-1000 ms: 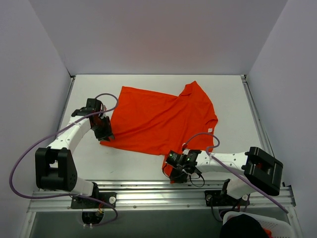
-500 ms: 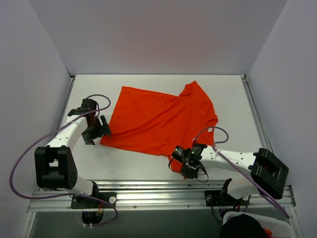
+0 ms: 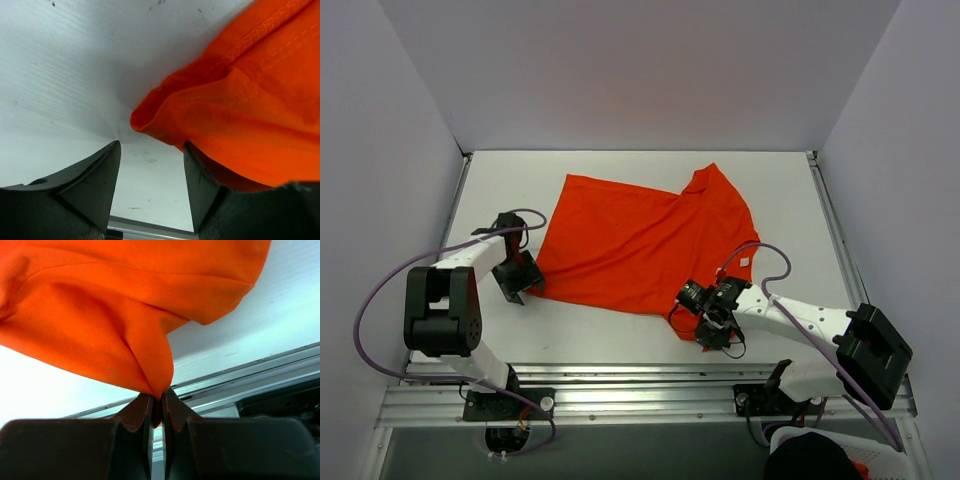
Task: Fold and stack the t-shirts
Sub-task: Fold the tshirt
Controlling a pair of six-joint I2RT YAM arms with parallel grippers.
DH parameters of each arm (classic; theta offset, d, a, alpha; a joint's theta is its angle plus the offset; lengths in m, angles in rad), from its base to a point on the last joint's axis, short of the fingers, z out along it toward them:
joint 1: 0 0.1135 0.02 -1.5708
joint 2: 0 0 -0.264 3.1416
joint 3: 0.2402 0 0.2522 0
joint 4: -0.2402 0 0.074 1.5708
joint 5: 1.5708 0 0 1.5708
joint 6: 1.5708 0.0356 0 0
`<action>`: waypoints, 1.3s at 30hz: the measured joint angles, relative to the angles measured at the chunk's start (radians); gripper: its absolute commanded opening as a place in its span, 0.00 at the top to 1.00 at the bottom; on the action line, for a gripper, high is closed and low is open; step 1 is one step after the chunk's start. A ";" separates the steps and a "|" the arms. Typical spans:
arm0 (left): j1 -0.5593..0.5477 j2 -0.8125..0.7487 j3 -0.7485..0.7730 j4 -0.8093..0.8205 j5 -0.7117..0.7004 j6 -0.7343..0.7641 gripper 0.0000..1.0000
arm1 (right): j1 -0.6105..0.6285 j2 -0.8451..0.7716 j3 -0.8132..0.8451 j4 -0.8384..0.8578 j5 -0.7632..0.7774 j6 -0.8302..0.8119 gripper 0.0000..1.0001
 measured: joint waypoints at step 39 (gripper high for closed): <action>0.069 0.089 0.147 0.055 -0.010 0.021 0.98 | -0.101 -0.101 0.127 -0.184 0.035 -0.100 1.00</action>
